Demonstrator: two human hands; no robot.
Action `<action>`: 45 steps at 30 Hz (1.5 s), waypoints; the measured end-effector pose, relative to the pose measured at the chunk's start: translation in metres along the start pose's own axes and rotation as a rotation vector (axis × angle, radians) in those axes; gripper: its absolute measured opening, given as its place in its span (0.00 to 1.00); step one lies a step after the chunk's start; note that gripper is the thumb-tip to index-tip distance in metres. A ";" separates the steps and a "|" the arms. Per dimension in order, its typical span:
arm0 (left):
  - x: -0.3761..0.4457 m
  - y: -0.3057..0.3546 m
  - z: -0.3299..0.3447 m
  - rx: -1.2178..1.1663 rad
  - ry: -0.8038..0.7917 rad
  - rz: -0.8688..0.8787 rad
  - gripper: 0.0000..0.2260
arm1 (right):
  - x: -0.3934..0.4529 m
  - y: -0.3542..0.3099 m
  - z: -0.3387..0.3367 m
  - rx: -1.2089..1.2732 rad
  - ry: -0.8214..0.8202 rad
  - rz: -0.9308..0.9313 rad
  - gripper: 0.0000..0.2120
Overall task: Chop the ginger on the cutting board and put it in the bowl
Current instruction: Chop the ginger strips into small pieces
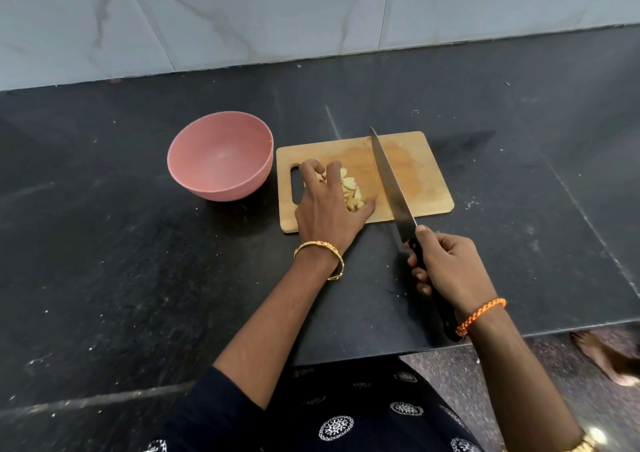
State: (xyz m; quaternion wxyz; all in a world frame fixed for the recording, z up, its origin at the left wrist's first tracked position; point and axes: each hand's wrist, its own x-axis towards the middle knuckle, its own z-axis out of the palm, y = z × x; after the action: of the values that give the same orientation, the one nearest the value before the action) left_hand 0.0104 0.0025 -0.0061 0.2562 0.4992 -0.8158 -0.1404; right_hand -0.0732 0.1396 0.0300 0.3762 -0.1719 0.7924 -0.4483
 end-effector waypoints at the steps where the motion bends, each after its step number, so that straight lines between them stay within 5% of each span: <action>1: 0.002 0.000 0.001 -0.002 0.010 -0.010 0.26 | 0.000 0.000 0.000 0.000 -0.001 0.000 0.24; 9: 0.003 -0.007 0.008 -0.023 0.043 -0.030 0.17 | 0.000 0.001 0.003 -0.018 -0.005 0.003 0.24; 16: -0.004 -0.018 -0.006 -0.294 0.081 -0.056 0.28 | 0.002 0.003 0.001 -0.067 0.006 -0.035 0.24; 20: -0.018 -0.026 -0.011 -0.402 0.001 -0.142 0.18 | -0.004 0.006 0.009 -0.189 0.084 -0.159 0.25; 23: -0.017 -0.024 -0.015 -0.386 -0.016 -0.132 0.24 | -0.011 0.006 0.021 -0.296 0.125 -0.254 0.24; 33: -0.004 -0.022 -0.037 -0.524 0.232 -0.372 0.19 | -0.009 0.004 0.025 -0.295 0.059 -0.369 0.22; 40: 0.029 0.009 -0.040 -0.831 0.037 -0.578 0.05 | 0.000 0.017 -0.014 -0.045 -0.081 -0.193 0.24; 45: 0.055 0.023 -0.028 -0.726 -0.087 -0.487 0.17 | -0.002 0.020 -0.036 0.078 -0.175 -0.140 0.21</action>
State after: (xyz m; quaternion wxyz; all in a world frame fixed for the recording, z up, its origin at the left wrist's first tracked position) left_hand -0.0110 -0.0345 0.0438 0.3400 0.5483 -0.5821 -0.4950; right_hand -0.0970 0.1726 0.0253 0.4181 -0.2508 0.7246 -0.4871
